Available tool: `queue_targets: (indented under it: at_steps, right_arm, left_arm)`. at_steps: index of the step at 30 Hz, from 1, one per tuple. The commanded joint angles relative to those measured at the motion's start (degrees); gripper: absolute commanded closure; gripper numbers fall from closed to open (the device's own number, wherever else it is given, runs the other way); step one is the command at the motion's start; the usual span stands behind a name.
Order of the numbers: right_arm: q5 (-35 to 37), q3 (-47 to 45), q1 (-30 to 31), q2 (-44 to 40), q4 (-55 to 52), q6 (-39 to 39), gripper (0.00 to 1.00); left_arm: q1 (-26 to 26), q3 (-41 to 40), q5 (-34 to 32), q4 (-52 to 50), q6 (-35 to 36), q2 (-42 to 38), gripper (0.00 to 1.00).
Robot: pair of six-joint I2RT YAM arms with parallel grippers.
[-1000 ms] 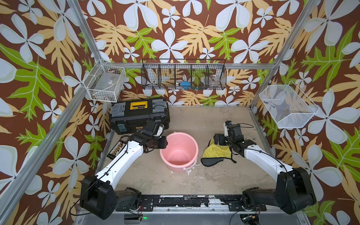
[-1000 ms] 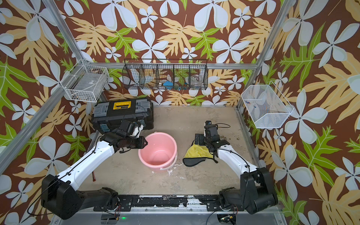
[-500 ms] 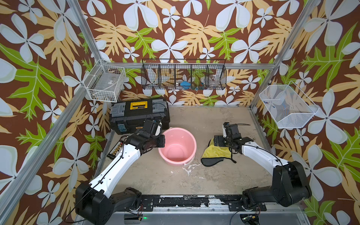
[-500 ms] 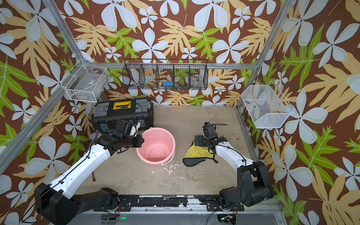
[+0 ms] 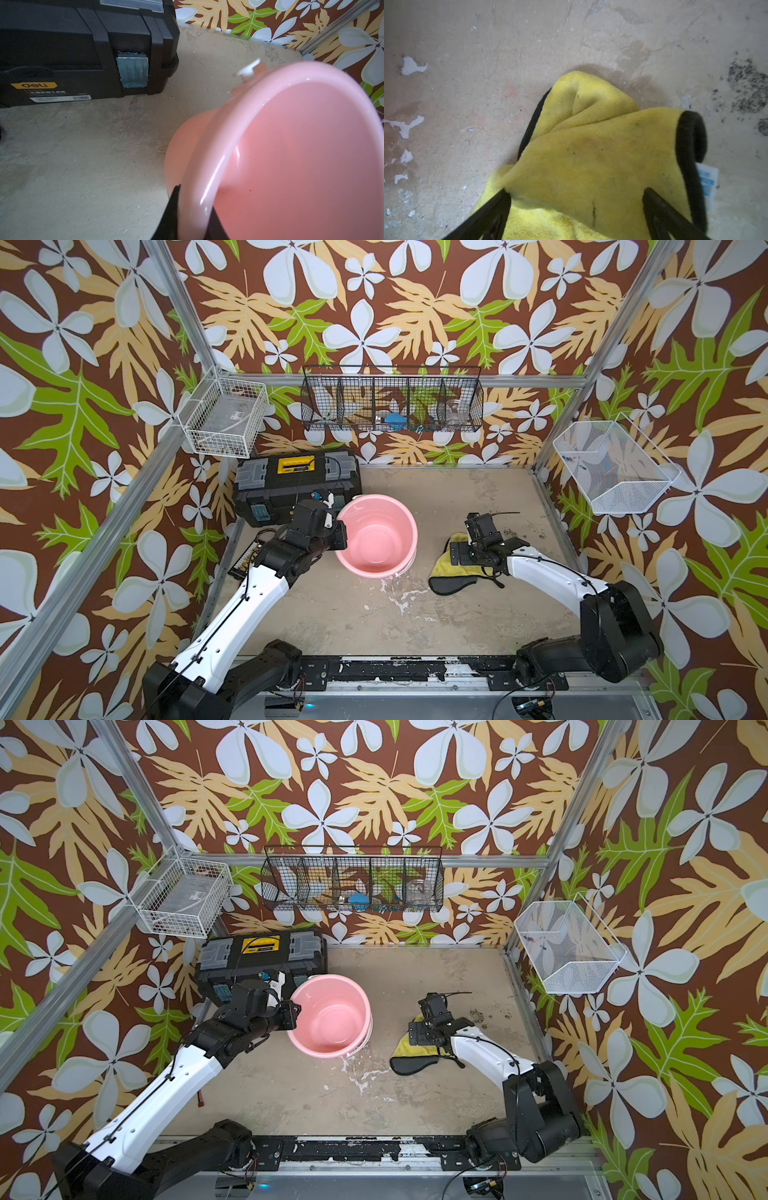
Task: Wipe the inside of the bucket with a cloth
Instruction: Pick up the bucket from the center of the board, then pick up the cleaning item at the center of the board.
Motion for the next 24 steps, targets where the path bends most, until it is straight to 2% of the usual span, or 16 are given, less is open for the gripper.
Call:
queue_targets:
  at_steps: [1, 9, 12, 14, 17, 18, 20, 21, 24]
  right_arm:
    - [1.5, 1.3, 1.4, 1.1, 0.3, -0.1, 0.0]
    - [4.0, 5.1, 3.4, 8.5, -1.5, -2.4, 0.01]
    - [3.9, 5.0, 3.5, 10.2, -1.2, -2.2, 0.05]
    - [3.2, 4.7, 3.5, 10.4, -0.8, -2.0, 0.16]
    - [3.4, 4.2, 3.5, 9.8, -0.7, -1.7, 0.44]
    - [3.3, 3.9, 3.5, 9.4, -0.8, -1.6, 0.58]
    - [3.0, 3.3, 3.4, 8.4, -0.9, -1.6, 0.77]
    - [3.0, 3.1, 3.5, 7.8, -1.0, -1.6, 1.0]
    - [2.4, 2.7, 3.5, 5.0, -1.5, -1.4, 1.0]
  left_arm:
    - [0.0, 0.2, 0.1, 3.0, -0.2, 0.0, 1.0]
    - [0.0, -0.7, -0.2, 3.3, -0.3, -0.7, 1.0]
    - [0.0, -0.7, -0.4, 3.1, 0.0, -0.8, 1.0]
    - [0.0, -0.7, -0.6, 3.1, 0.0, -1.1, 1.0]
    - [0.0, -0.7, -1.0, 3.4, 0.4, -1.3, 1.0]
    - [0.0, -0.7, -1.1, 3.5, 0.5, -1.1, 1.0]
    - [0.0, -0.7, -1.1, 3.5, 0.5, -0.9, 1.0]
    - [0.0, -0.7, -1.1, 3.7, 0.5, -0.7, 1.0]
    - [0.0, -1.6, -0.9, 4.9, 0.3, -0.7, 1.0]
